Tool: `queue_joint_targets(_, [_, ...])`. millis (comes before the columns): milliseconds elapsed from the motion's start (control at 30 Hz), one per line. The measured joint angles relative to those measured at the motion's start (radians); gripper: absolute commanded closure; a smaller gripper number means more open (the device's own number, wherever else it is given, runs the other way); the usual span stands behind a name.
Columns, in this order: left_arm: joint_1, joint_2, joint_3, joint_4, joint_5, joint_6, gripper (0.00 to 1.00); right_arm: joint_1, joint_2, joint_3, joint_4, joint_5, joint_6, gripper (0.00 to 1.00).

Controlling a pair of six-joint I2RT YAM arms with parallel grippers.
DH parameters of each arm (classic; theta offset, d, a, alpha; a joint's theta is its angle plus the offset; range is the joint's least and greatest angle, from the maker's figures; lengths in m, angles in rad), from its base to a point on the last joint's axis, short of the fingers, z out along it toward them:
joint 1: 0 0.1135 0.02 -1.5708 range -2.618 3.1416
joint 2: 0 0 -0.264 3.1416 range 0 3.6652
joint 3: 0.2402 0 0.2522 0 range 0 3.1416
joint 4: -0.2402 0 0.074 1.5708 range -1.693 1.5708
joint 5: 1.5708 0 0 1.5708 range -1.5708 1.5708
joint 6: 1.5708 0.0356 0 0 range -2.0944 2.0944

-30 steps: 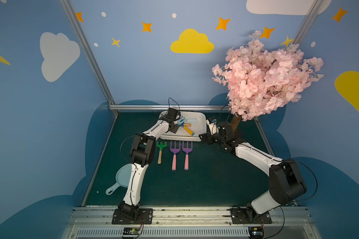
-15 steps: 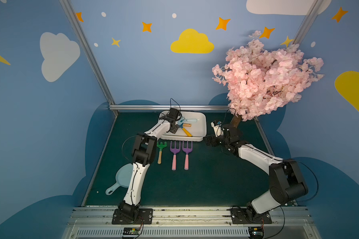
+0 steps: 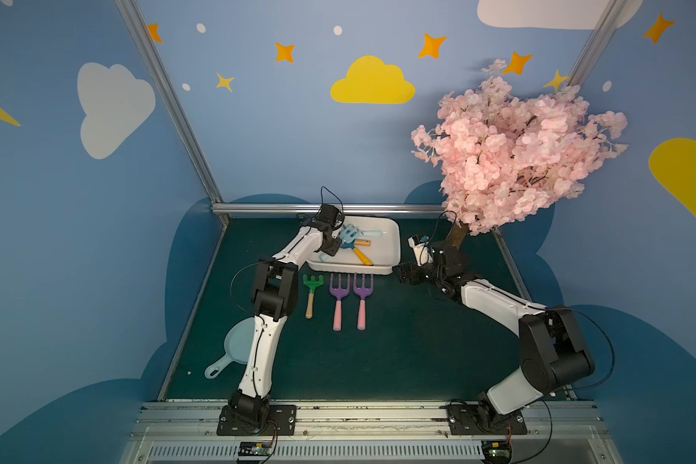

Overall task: Take the hand rake out of the storage box
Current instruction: Pick up the rake from the storage box.

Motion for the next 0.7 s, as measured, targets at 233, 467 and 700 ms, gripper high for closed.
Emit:
queue_joint_targets(233, [-0.002, 0.069, 0.035, -0.044, 0.032, -0.003, 0.54, 0.0, 0.019, 0.005, 0.0, -0.014, 0.008, 0.06])
queue_joint_targets(467, [-0.01, 0.071, 0.052, -0.07, 0.042, 0.002, 0.79, 0.0, 0.019, 0.006, 0.001, -0.019, 0.009, 0.06])
queue_joint_targets(700, [-0.026, 0.066, 0.05, -0.069, 0.046, -0.012, 0.88, -0.003, 0.019, 0.02, -0.002, -0.023, 0.02, 0.06])
